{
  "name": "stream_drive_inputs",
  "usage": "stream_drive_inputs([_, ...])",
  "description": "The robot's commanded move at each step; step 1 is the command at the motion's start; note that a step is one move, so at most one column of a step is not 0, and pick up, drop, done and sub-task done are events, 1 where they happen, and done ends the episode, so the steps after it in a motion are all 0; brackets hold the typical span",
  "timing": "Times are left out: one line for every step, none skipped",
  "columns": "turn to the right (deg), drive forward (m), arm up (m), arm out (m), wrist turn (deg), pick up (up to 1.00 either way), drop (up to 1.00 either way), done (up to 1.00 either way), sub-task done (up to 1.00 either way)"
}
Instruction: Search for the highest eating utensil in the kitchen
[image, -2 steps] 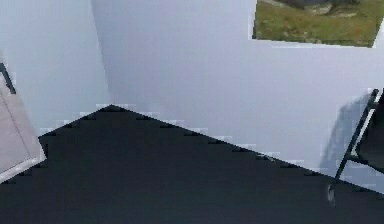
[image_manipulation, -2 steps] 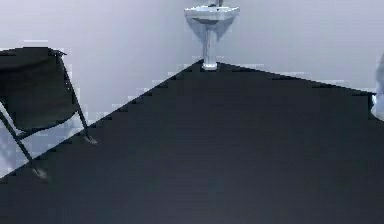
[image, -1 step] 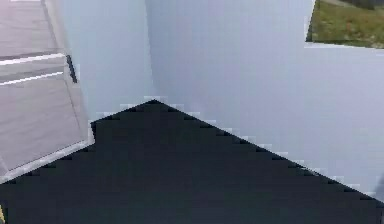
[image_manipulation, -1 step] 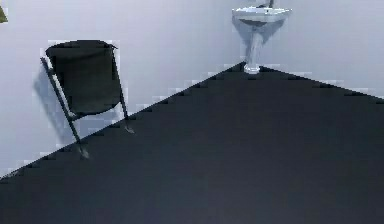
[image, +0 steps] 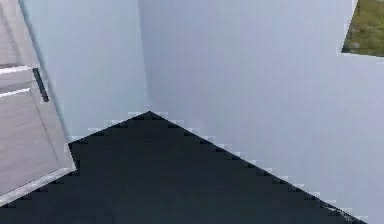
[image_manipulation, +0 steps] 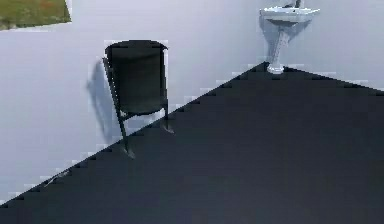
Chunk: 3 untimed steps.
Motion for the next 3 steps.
stream_drive_inputs([-45.0, 0.0, 0.0, 0.0, 0.0, 0.0, 0.0, 0.0, 0.0])
stream_drive_inputs([-6.0, 0.0, 0.0, 0.0, 0.0, 0.0, 0.0, 0.0, 0.0])
stream_drive_inputs([0.0, 1.0, 0.0, 0.0, 0.0, 0.0, 0.0, 0.0, 0.0])
